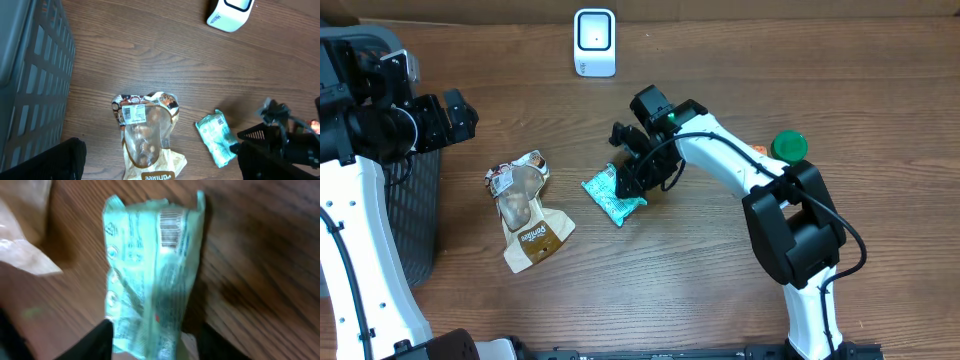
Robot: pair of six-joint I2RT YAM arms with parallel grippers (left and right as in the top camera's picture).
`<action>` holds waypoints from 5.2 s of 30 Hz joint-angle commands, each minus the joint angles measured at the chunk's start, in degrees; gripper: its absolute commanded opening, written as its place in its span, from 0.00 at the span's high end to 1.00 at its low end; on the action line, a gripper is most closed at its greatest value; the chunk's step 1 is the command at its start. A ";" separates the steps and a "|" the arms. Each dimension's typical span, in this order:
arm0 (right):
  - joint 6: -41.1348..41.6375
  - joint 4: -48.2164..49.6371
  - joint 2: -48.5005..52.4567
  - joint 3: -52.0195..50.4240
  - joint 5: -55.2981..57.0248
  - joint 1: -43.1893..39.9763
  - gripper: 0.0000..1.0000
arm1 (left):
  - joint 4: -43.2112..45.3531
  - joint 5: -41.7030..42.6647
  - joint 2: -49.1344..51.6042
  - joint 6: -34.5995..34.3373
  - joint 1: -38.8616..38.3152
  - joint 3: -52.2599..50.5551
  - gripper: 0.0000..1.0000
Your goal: Scan the item barcode
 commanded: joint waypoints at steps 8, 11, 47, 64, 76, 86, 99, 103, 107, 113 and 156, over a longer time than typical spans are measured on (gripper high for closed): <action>26.93 -0.20 -2.19 1.33 -0.66 7.87 0.81 | 0.02 0.04 -0.04 0.87 -0.09 0.74 0.01; 33.33 -0.20 -2.16 -0.28 7.10 11.65 0.84 | 0.02 0.02 -0.04 0.87 -0.09 0.74 0.00; 42.91 -0.79 -4.22 -2.49 21.31 6.71 0.94 | 0.02 0.04 -0.04 0.87 -0.09 0.74 0.01; 19.74 -5.18 -14.67 -1.27 3.69 -12.57 0.50 | 0.02 0.04 -0.04 0.87 -0.09 0.74 0.00; 18.51 -1.99 -7.21 -2.12 -0.33 -11.98 0.35 | 0.02 0.04 -0.04 0.87 -0.09 0.74 0.01; 18.53 2.64 -3.63 -2.86 -4.04 -10.32 0.36 | 0.02 0.02 -0.04 0.87 -0.09 0.74 0.01; 30.08 14.60 -3.08 -11.17 -4.09 -8.20 0.47 | 0.02 0.04 -0.04 0.87 -0.09 0.74 0.01; 30.99 18.64 -3.08 -14.45 -6.86 -8.15 0.49 | 0.02 0.02 -0.04 0.87 -0.07 0.74 0.01; 34.01 21.99 -3.08 -17.00 -7.08 -7.85 0.51 | 0.02 0.02 -0.04 0.87 -0.09 0.74 0.01; 37.11 25.64 -2.29 -18.05 -7.08 -6.01 0.56 | 0.02 0.02 -0.04 0.87 -0.09 0.74 0.01; 24.37 11.06 -44.00 -17.44 -12.92 -11.08 0.96 | 0.02 0.02 -0.04 0.87 -0.09 0.74 0.00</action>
